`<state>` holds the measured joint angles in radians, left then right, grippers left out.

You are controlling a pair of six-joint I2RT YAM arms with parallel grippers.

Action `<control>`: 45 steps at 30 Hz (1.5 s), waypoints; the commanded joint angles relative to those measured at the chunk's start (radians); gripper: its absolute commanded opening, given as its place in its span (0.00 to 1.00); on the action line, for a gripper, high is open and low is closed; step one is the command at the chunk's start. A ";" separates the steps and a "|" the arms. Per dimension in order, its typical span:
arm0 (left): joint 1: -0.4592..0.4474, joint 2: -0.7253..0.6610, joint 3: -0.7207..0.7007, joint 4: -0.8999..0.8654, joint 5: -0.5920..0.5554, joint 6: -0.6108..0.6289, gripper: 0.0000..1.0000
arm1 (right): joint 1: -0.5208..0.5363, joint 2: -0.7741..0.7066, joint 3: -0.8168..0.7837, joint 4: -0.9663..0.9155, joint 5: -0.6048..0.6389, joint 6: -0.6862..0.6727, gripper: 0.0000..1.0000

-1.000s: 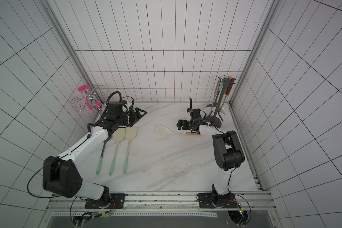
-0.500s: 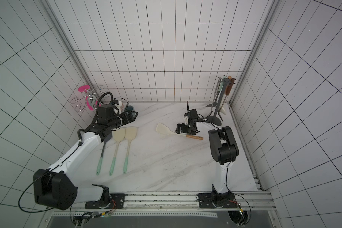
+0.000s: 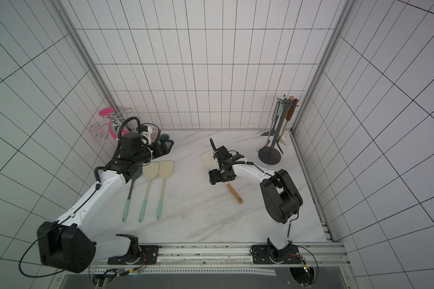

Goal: Take the spatula off the kitchen utensil rack
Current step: Adjust the spatula at the center of the board.

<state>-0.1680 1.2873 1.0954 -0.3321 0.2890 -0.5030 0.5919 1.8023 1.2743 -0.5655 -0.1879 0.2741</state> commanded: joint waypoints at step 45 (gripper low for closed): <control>-0.528 0.565 0.204 -0.216 -0.222 -0.110 0.96 | -0.008 -0.367 -0.693 0.627 -0.343 0.403 0.82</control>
<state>-0.6926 1.8053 1.2152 -0.4950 0.1062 -0.6853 0.5831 1.5097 0.6361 0.0418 -0.5835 0.6640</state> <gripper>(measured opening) 0.964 0.819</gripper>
